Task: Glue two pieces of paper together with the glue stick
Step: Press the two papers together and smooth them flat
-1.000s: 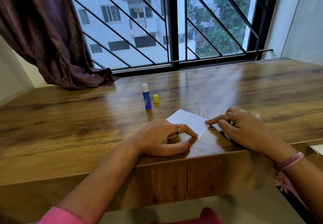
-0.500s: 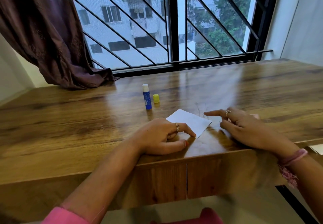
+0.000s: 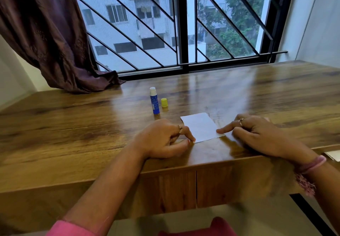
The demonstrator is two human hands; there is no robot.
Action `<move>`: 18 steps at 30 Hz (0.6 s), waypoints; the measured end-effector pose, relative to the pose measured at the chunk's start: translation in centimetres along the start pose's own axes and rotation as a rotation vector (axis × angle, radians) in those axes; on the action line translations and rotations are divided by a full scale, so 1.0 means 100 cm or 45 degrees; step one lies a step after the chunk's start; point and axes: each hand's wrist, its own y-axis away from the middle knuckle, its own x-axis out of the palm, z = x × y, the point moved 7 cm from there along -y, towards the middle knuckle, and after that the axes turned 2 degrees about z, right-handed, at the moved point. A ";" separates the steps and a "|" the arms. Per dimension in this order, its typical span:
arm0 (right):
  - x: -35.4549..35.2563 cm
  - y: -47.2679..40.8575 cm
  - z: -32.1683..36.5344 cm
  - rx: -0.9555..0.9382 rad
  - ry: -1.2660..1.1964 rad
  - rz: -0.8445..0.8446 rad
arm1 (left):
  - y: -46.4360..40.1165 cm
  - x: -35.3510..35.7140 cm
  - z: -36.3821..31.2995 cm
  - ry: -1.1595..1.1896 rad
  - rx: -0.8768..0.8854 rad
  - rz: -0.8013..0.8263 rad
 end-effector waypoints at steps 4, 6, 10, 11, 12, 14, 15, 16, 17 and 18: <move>0.001 0.000 0.001 -0.030 -0.068 0.028 | 0.000 -0.004 0.002 -0.019 -0.044 -0.062; 0.001 0.000 0.001 -0.034 -0.069 0.036 | 0.000 -0.003 0.003 -0.007 -0.048 -0.069; 0.002 0.000 0.002 -0.029 -0.087 0.039 | -0.001 0.000 0.004 0.004 -0.045 -0.031; 0.002 0.000 0.002 -0.030 -0.080 0.037 | -0.001 0.001 0.005 0.000 -0.044 -0.026; 0.002 -0.001 0.002 -0.030 -0.071 0.035 | -0.001 0.001 0.005 -0.003 -0.044 -0.030; 0.002 -0.001 0.002 -0.031 -0.059 0.038 | -0.001 0.000 0.005 0.013 -0.044 -0.043; 0.002 -0.002 0.002 -0.030 -0.054 0.041 | -0.001 0.000 0.005 0.022 -0.042 -0.044; 0.002 -0.002 0.002 -0.026 -0.048 0.045 | -0.001 0.001 0.005 0.014 -0.042 -0.041; 0.002 -0.002 0.002 -0.023 -0.046 0.047 | 0.000 0.001 0.006 -0.008 -0.047 -0.037; 0.001 -0.001 0.002 -0.023 -0.052 0.049 | 0.000 0.001 0.006 -0.033 -0.055 -0.035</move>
